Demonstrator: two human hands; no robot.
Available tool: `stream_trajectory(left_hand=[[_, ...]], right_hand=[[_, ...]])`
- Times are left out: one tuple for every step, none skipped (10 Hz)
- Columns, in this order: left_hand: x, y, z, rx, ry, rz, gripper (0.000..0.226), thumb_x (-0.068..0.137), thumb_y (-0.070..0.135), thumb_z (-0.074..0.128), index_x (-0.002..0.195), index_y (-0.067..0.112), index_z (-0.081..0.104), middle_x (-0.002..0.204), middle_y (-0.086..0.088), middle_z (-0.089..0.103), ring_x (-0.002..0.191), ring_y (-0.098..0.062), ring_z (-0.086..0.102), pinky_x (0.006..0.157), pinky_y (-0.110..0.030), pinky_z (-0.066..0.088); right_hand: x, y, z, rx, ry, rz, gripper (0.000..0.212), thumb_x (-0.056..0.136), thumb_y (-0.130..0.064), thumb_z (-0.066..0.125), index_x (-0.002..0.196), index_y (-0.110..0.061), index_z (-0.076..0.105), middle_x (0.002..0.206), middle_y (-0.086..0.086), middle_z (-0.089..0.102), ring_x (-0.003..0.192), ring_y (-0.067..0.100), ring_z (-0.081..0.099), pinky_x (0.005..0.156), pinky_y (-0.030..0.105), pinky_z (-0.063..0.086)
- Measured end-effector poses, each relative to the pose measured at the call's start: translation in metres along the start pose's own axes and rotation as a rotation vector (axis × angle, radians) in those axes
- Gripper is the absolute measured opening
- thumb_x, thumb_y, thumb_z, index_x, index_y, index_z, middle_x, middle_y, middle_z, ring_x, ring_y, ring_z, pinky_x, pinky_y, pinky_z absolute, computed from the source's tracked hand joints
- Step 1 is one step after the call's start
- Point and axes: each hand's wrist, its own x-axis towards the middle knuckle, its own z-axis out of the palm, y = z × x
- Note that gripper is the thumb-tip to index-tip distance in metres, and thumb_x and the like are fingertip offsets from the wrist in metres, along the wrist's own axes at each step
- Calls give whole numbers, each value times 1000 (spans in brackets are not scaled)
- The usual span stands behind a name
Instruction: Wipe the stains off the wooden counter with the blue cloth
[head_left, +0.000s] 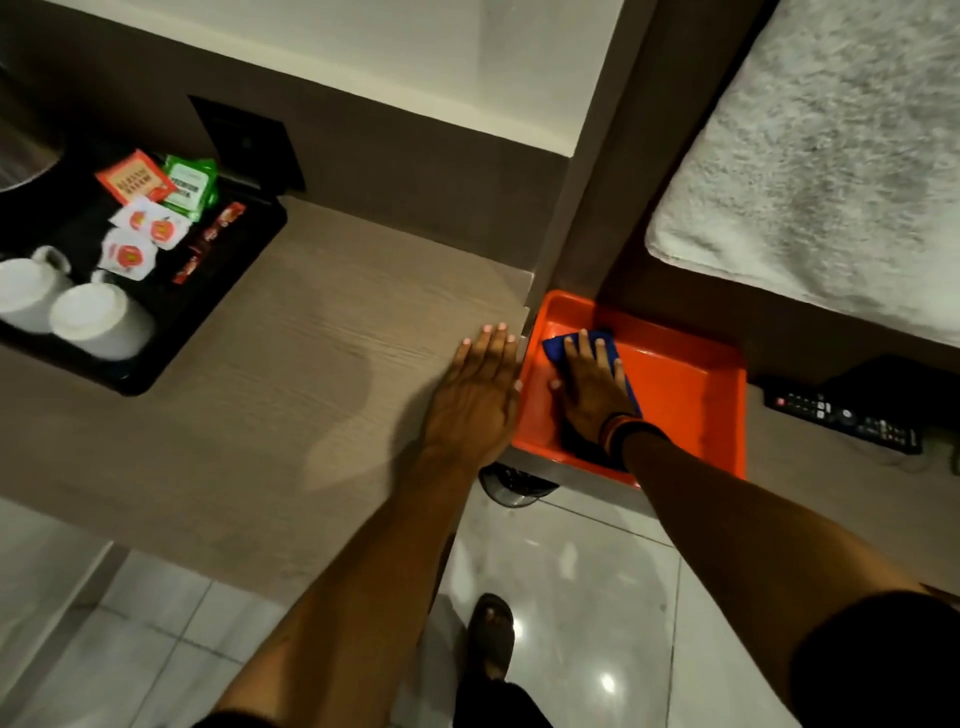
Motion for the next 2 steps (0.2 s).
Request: stream_trajectory(left_hand=[[-1, 2, -12, -29, -37, -7, 62, 109, 34, 26, 163, 7, 9, 173, -15, 10, 161, -29, 6, 131, -49, 7], [-17, 6, -29, -73, 2, -32, 62, 109, 32, 29, 163, 7, 10, 173, -15, 9, 161, -28, 5, 132, -46, 4]], right_hand=[[-7, -9, -22, 54, -13, 28, 72, 104, -47, 37, 163, -17, 7, 172, 4, -1, 159, 25, -4, 124, 56, -2], [-44, -31, -43, 217, 112, 8, 67, 106, -35, 43, 162, -11, 15, 171, 8, 11, 158, 25, 8, 127, 51, 6]])
